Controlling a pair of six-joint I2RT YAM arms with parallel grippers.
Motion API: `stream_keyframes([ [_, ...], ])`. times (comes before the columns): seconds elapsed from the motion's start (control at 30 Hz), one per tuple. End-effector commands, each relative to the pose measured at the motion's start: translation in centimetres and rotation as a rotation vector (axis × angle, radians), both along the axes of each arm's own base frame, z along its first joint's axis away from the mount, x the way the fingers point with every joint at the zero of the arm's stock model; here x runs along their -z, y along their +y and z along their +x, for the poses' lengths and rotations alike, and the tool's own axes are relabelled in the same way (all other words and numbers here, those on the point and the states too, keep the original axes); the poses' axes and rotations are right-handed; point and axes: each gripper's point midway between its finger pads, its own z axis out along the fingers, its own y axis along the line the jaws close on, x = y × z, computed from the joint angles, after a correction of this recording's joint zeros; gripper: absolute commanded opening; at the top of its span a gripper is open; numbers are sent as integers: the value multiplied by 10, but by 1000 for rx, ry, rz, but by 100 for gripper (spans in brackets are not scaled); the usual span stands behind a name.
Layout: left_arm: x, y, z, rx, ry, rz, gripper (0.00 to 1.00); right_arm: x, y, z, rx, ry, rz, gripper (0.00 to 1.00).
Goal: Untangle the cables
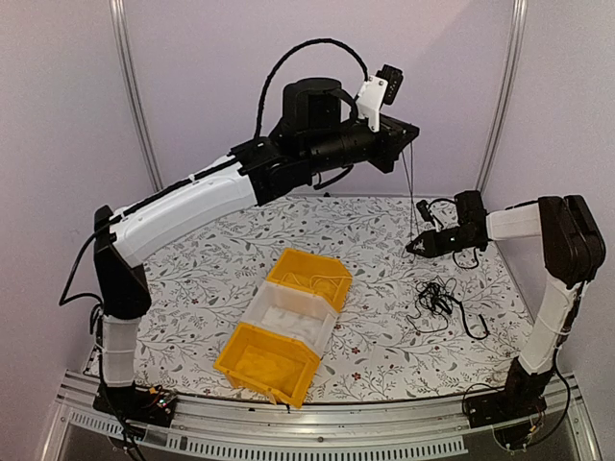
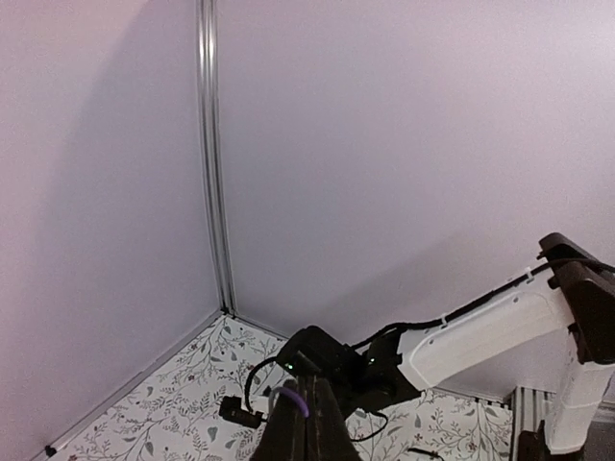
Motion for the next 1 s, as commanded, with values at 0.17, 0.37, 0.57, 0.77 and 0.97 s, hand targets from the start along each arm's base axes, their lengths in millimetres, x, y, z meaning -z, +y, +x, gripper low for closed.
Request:
stream_keyframes([
  [0.17, -214, 144, -72, -129, -360, -381, 0, 76, -68, -17, 190, 231, -267, 29],
  [0.37, -232, 173, -71, -211, -394, -353, 0, 75, -72, -19, 185, 241, -270, 32],
  [0.57, -210, 184, -68, -239, -341, -314, 0, 48, -65, -17, 135, 216, -248, 33],
  [0.77, -178, 199, -66, -271, -250, -303, 0, -3, -52, -22, 48, 160, -201, 45],
  [0.97, -138, 213, -64, -304, -172, -275, 0, -69, -42, -24, -59, 24, -177, 56],
])
